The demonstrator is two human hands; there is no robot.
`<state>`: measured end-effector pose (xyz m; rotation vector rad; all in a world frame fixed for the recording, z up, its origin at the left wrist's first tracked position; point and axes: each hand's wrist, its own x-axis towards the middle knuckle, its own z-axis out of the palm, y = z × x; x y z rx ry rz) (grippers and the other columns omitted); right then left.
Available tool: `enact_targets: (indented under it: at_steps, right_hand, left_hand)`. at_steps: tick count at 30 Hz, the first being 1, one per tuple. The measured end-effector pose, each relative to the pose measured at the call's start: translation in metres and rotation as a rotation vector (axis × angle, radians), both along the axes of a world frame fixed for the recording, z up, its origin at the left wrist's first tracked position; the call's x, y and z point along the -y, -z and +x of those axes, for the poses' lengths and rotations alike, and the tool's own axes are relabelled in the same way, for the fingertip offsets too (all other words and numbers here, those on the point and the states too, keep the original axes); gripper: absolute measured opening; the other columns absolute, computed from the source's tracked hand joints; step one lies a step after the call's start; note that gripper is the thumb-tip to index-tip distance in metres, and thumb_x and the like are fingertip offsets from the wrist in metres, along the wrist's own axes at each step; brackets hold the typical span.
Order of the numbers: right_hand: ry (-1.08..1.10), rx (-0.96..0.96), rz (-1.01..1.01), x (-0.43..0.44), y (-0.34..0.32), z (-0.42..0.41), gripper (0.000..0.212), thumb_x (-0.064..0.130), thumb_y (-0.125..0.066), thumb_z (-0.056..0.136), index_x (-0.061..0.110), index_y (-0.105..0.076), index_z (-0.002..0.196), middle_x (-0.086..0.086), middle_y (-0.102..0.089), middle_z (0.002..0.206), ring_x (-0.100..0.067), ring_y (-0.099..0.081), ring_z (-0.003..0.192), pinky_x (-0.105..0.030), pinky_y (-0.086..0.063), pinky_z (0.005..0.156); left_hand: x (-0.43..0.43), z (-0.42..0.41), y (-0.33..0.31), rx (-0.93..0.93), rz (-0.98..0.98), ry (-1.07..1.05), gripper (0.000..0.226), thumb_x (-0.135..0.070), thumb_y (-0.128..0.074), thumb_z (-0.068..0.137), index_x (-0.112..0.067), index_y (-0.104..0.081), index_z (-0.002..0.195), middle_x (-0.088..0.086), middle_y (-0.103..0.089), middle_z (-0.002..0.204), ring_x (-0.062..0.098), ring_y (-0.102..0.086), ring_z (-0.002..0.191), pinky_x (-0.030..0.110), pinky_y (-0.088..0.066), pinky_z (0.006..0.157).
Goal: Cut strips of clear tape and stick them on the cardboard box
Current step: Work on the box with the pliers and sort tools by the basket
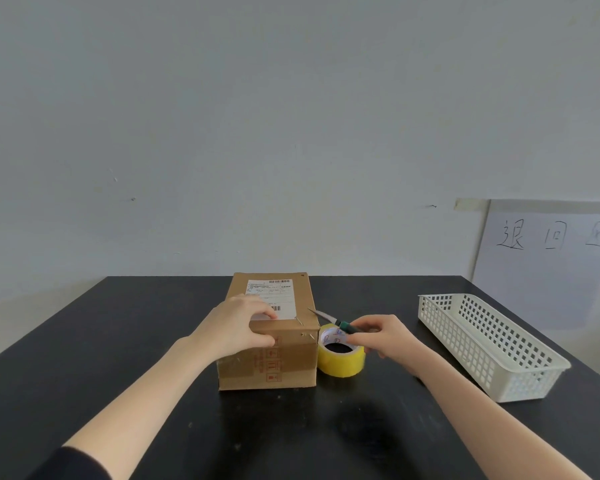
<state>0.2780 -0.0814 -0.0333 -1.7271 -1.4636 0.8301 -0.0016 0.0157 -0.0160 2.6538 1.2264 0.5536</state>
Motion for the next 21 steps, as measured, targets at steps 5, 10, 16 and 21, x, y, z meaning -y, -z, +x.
enact_targets:
  at_steps: [5, 10, 16, 21]
  right_hand:
    - [-0.110, 0.212, 0.025, -0.003, -0.022, 0.009, 0.023, 0.032, -0.077, 0.078, 0.025, -0.073, 0.100, 0.002, -0.072, 0.093, -0.011, -0.064, 0.085, -0.029, -0.053, 0.080]
    - [-0.190, 0.430, 0.015, -0.008, -0.048, 0.007, 0.028, 0.032, -0.075, 0.077, 0.026, -0.072, 0.103, 0.004, -0.067, 0.098, -0.015, -0.064, 0.093, -0.031, -0.053, 0.085]
    - [-0.243, 0.615, 0.022, -0.013, -0.068, -0.005, 0.033, 0.029, -0.073, 0.078, 0.020, -0.070, 0.109, 0.000, -0.061, 0.103, -0.016, -0.060, 0.092, -0.028, -0.049, 0.079]
    - [-0.247, 0.658, 0.022, -0.017, -0.070, -0.010, 0.034, 0.027, -0.072, 0.077, 0.019, -0.069, 0.109, -0.002, -0.060, 0.105, -0.020, -0.059, 0.095, -0.031, -0.050, 0.079]
  left_hand:
    - [-0.002, 0.001, -0.002, -0.015, 0.010, 0.007, 0.041, -0.049, -0.073, 0.077, -0.040, -0.063, 0.116, -0.018, -0.055, 0.132, 0.006, -0.045, 0.124, 0.032, -0.040, 0.100]
    - [-0.002, 0.002, -0.002, -0.016, 0.007, -0.001, 0.044, -0.049, -0.073, 0.077, -0.039, -0.063, 0.119, -0.017, -0.055, 0.132, 0.006, -0.046, 0.123, 0.032, -0.039, 0.100]
    - [0.000, 0.002, -0.004, -0.032, 0.017, -0.005, 0.044, -0.048, -0.073, 0.078, -0.037, -0.062, 0.120, -0.015, -0.055, 0.131, 0.007, -0.046, 0.123, 0.030, -0.039, 0.100]
    - [-0.002, 0.002, -0.004, -0.041, 0.017, -0.001, 0.045, -0.050, -0.072, 0.077, -0.038, -0.062, 0.120, -0.016, -0.055, 0.132, 0.006, -0.046, 0.123, 0.031, -0.040, 0.101]
